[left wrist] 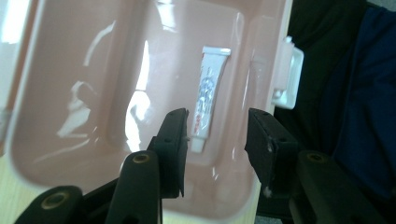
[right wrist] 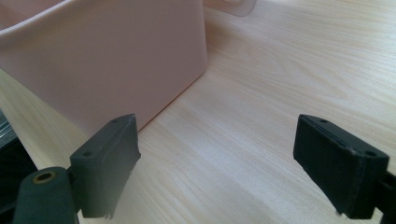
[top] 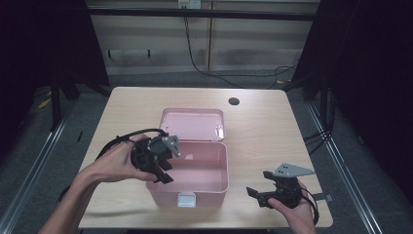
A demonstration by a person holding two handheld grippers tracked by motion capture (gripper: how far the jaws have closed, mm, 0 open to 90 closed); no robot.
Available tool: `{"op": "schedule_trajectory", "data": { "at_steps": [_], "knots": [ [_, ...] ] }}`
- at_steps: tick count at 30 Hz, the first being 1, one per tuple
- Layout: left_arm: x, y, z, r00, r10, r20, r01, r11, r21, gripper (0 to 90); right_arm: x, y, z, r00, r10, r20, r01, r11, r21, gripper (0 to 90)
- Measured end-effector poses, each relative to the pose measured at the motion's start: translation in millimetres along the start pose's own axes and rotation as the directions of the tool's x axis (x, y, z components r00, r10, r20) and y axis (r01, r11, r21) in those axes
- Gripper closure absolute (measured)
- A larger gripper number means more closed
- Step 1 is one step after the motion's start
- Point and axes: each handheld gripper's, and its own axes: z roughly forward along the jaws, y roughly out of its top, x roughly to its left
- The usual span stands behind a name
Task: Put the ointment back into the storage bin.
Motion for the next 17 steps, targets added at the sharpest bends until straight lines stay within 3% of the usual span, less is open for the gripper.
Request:
{"op": "schedule_trajectory", "data": {
  "at_steps": [9, 10, 17],
  "knots": [
    [1.3, -26.6, -19.6, 0.9991, -0.033, -0.027, 0.032, 0.9986, -0.043, 56.2, 0.0, 0.1, 0.3, 1.0, 0.003, -0.001, -0.003, 1.0, 0.002, 13.6],
    [0.6, -31.3, -20.8, 0.9978, -0.059, -0.029, 0.057, 0.9962, -0.065, 55.7, 0.1, 0.0, 0.3, 1.0, 0.003, -0.001, -0.003, 1.0, 0.002, 13.6],
    [3.3, -61.1, -30.4, 0.9922, -0.114, -0.05, 0.107, 0.9861, -0.127, 49.9, -0.8, 0.0, 1.3, 1.0, 0.003, 0.0, -0.003, 1.0, 0.004, 13.6]
  ]
}}
